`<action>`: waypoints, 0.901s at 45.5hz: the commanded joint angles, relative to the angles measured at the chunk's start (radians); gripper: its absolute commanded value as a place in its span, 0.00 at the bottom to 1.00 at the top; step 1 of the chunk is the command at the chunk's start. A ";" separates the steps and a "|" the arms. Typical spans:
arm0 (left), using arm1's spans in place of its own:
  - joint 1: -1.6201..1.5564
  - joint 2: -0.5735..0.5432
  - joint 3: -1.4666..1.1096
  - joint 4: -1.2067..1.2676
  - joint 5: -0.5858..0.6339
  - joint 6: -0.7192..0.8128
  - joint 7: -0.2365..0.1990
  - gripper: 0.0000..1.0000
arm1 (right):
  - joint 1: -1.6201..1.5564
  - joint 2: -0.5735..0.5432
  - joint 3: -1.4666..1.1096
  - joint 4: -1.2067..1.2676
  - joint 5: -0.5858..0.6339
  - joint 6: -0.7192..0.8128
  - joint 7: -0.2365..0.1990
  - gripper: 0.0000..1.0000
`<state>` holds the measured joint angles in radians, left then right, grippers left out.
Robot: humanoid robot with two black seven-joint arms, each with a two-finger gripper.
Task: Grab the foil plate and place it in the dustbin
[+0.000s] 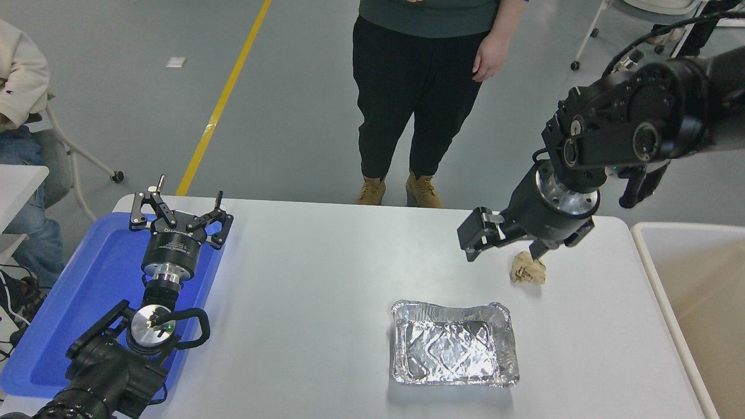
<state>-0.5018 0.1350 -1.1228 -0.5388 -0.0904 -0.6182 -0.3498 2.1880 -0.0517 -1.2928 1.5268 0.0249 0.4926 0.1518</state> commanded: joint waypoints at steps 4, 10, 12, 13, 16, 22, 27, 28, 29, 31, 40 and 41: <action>0.000 0.000 0.000 0.000 0.000 0.000 0.000 1.00 | -0.226 -0.169 0.038 -0.011 -0.203 -0.132 0.000 1.00; 0.000 0.002 0.000 0.000 0.000 0.000 0.000 1.00 | -0.368 -0.256 0.092 -0.043 -0.312 -0.170 0.000 1.00; 0.000 0.000 0.000 0.000 0.000 0.000 0.002 1.00 | -0.422 -0.278 0.105 -0.068 -0.348 -0.186 0.000 1.00; -0.001 0.000 0.000 0.000 0.000 0.000 0.002 1.00 | -0.447 -0.286 0.113 -0.080 -0.364 -0.193 0.000 1.00; -0.001 0.000 0.000 0.000 0.000 0.000 0.002 1.00 | -0.516 -0.295 0.138 -0.120 -0.402 -0.219 0.000 1.00; 0.000 0.002 0.000 0.000 0.000 -0.002 0.002 1.00 | -0.625 -0.296 0.201 -0.165 -0.425 -0.267 0.000 1.00; -0.001 0.002 0.000 0.000 0.000 0.000 0.002 1.00 | -0.689 -0.290 0.233 -0.204 -0.425 -0.284 0.000 1.00; 0.000 0.000 0.000 0.000 0.000 -0.002 0.002 1.00 | -0.698 -0.289 0.243 -0.209 -0.425 -0.289 -0.001 1.00; -0.001 0.002 0.000 0.000 0.000 -0.002 0.002 1.00 | -0.711 -0.287 0.253 -0.215 -0.425 -0.295 -0.001 1.00; 0.000 0.000 0.000 0.000 0.000 0.000 0.002 1.00 | -0.732 -0.284 0.265 -0.223 -0.425 -0.305 -0.001 0.99; -0.001 0.000 0.000 -0.001 0.000 -0.002 0.002 1.00 | -0.784 -0.269 0.271 -0.273 -0.425 -0.338 0.000 0.98; 0.000 0.000 0.000 0.000 0.000 -0.002 0.002 1.00 | -0.784 -0.269 0.273 -0.275 -0.425 -0.339 -0.001 0.97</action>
<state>-0.5025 0.1356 -1.1229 -0.5384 -0.0906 -0.6191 -0.3483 1.4921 -0.3253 -1.0542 1.3111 -0.3860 0.1964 0.1513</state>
